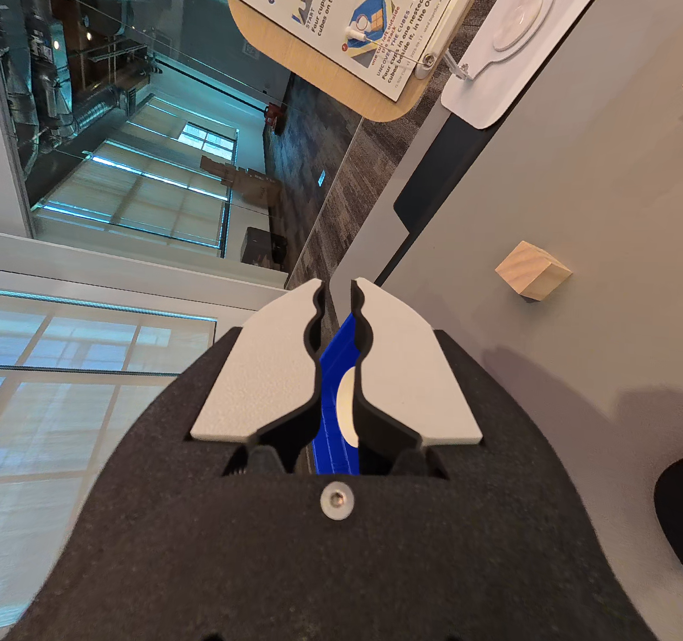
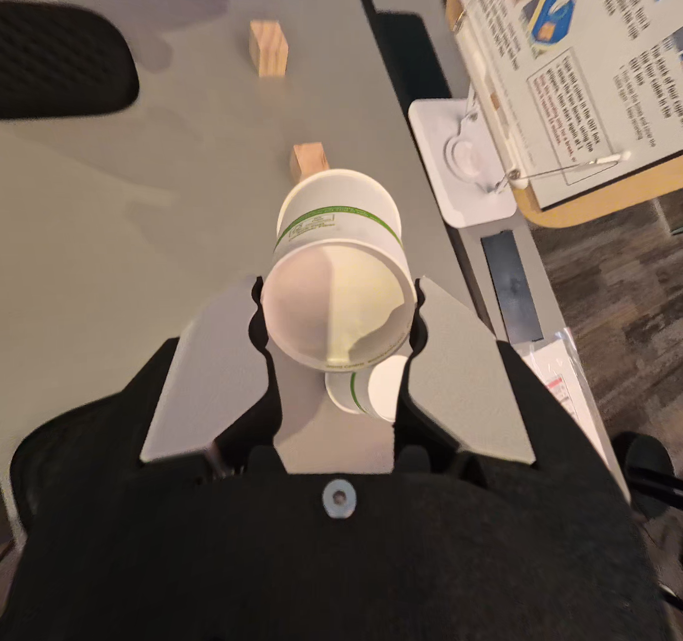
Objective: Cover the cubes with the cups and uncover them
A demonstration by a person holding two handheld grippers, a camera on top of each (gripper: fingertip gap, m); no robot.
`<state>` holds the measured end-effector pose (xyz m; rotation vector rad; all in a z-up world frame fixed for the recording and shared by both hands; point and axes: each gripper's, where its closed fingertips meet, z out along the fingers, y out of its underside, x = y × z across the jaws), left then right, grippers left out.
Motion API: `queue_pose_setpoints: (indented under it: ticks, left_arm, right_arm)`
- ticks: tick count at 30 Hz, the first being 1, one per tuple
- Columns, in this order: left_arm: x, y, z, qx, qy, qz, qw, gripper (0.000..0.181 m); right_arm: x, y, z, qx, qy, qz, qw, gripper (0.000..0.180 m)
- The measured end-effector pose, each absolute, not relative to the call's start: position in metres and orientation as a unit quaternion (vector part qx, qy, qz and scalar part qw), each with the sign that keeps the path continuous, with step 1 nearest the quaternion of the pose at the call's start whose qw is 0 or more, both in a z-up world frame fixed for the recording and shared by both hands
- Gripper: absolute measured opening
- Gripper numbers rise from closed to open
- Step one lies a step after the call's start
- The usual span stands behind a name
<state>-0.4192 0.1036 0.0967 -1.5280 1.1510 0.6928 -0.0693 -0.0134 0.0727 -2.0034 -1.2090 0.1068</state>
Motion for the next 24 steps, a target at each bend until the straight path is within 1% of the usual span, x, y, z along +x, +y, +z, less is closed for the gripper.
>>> queue_pose_setpoints:
  ticks: [4,8,11,16,24]
  left_arm:
    - [-0.423,0.1,0.089,-0.652,0.477,0.275,0.521,0.013]
    - [-0.43,0.093,0.085,-0.659,0.469,0.264,0.526,0.013]
    - [-0.439,0.086,0.082,-0.664,0.465,0.263,0.523,0.013]
    - [-0.461,0.076,0.081,-0.673,0.457,0.267,0.517,0.014]
    - [-0.492,0.068,0.077,-0.693,0.441,0.262,0.506,0.014]
  right_arm:
    - [-0.068,0.005,0.063,-0.817,-0.504,0.023,0.279,0.075]
    - [-0.071,0.024,0.026,-0.836,-0.525,0.0,0.158,0.076]
    - [-0.08,0.038,-0.005,-0.838,-0.538,-0.008,0.092,0.076]
    - [-0.091,0.064,-0.045,-0.838,-0.544,-0.019,0.045,0.075]
    - [-0.095,0.073,-0.07,-0.843,-0.537,0.004,0.028,0.076]
